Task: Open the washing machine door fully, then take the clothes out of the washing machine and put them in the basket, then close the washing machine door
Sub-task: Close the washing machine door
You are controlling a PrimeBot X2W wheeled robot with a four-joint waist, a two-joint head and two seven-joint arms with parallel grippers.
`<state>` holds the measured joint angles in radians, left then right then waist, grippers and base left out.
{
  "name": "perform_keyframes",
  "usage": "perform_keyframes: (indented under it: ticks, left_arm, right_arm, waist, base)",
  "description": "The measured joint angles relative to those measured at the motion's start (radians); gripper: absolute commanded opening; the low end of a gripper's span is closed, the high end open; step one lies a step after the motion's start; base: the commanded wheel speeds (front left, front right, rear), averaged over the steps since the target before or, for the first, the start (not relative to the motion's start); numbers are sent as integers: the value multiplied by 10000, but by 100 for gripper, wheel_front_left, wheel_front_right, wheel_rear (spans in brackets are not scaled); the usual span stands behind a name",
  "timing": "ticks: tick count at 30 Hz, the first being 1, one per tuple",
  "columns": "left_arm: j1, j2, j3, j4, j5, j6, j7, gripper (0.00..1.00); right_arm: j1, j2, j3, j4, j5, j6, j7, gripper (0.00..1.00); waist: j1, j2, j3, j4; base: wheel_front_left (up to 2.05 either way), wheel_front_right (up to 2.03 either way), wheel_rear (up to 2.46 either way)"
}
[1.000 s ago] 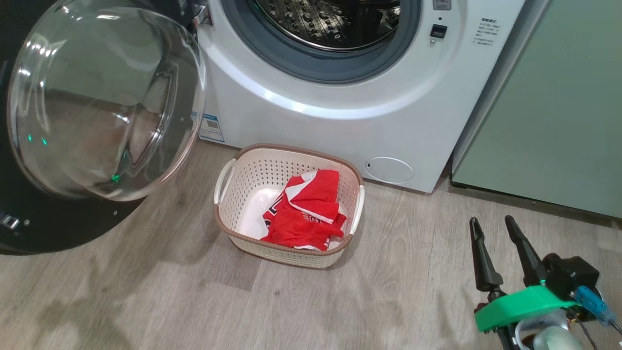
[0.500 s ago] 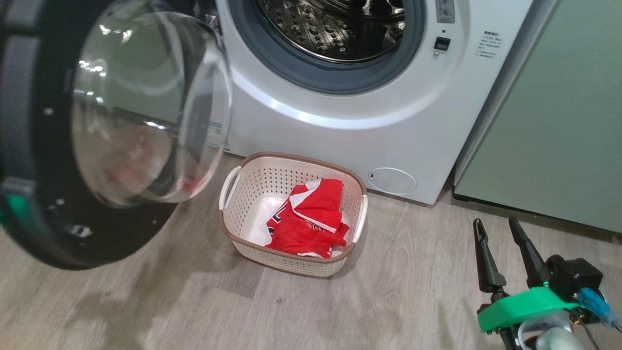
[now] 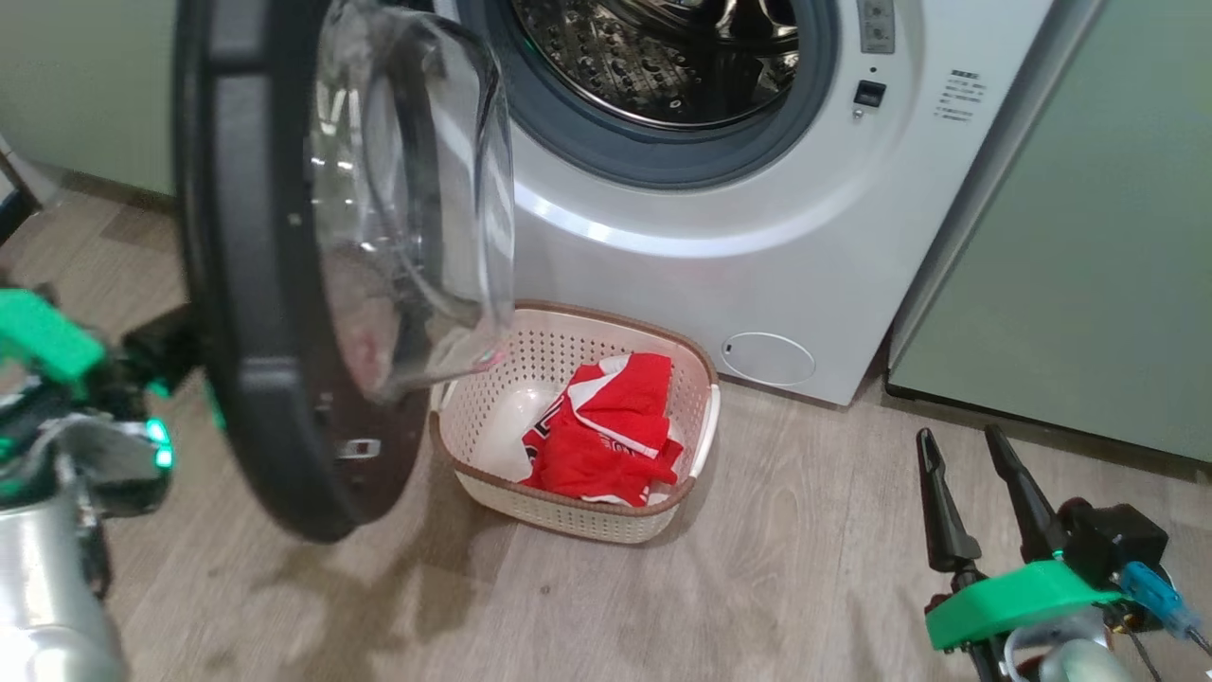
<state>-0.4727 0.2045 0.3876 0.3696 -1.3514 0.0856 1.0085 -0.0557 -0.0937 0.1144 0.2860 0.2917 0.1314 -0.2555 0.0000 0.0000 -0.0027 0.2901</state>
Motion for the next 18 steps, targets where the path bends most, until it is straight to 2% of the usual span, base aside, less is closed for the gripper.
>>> perform_keyframes:
  ticks: [9,14,18]
  left_arm:
    - [203,-802,-637,-560,6,-36,29,0]
    - [183,-957,-813,-566,90,-186,-209,0]
    - [131,-1005,-863,-222,293,-470,-569,0]
  right_arm:
    - [-9,2,33,25,2,0,0,100]
    - [-23,2,56,27,2,0,0,100]
    - [-41,2,52,31,2,0,0,100]
  waist:
    - [0,0,85,-686]
    - [0,0,140,-1182]
    - [0,0,207,-1816]
  base:
    - [0,0,0]
    - [0,0,0]
    - [0,0,0]
